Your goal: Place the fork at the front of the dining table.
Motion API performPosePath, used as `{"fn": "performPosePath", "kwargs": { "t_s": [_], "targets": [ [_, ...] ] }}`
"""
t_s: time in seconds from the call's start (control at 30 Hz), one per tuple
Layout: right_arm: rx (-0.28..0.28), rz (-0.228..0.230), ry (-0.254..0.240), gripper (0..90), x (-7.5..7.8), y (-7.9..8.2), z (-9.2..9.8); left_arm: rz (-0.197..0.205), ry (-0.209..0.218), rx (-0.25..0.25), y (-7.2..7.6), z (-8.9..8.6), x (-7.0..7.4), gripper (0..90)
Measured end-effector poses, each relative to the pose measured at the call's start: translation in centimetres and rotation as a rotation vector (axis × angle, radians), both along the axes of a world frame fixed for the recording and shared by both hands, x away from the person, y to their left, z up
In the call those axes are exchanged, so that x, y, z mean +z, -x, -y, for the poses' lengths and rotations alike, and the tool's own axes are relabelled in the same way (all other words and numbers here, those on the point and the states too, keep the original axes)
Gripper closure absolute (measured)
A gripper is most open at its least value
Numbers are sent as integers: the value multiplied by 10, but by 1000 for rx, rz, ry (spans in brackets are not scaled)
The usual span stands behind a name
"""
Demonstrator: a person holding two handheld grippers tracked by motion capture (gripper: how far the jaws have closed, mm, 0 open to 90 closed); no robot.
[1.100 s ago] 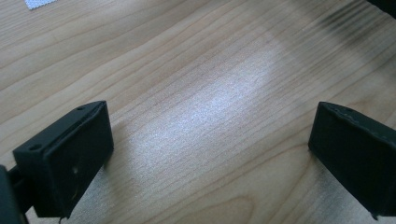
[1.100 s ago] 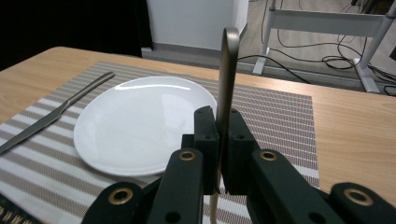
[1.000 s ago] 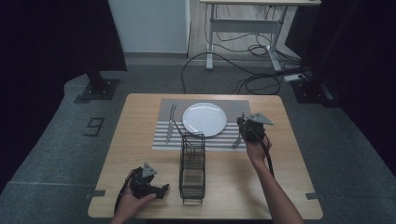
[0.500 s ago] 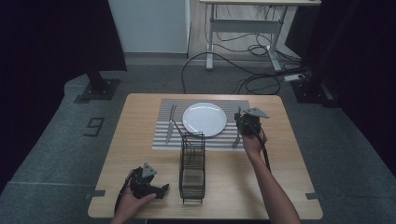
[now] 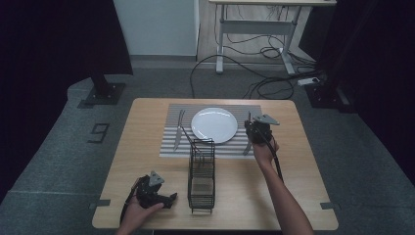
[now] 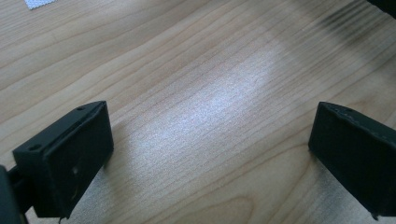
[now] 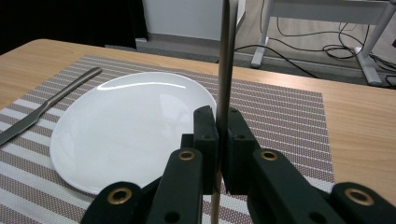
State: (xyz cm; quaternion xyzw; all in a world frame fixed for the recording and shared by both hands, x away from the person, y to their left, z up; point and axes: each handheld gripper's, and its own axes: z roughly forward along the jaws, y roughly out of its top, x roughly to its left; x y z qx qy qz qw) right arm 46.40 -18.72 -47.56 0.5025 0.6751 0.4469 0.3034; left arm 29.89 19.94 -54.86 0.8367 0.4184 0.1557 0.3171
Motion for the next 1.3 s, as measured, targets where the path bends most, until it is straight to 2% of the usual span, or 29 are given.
{"fn": "performPosePath", "kwargs": {
  "t_s": [0.5, 0.63, 0.97, 1.2, 1.3],
  "targets": [
    [-17, -53, 28, 848, -12, -10, -2, 0, 0, -1, 0, 0, 0, 0],
    [-16, -81, 45, 853, -22, -11, -6, 0, -1, -1, 0, 0, 0, 0],
    [-37, -122, 23, 849, -31, -23, -2, 0, -1, -7, -1, 0, 0, 0],
    [-83, -158, -34, 844, -42, -35, 4, 1, 1, -7, -1, 1, 0, 0],
    [-95, -168, -39, 839, -45, -38, 5, 1, 1, -8, -2, 1, 0, 0]
  ]
}}
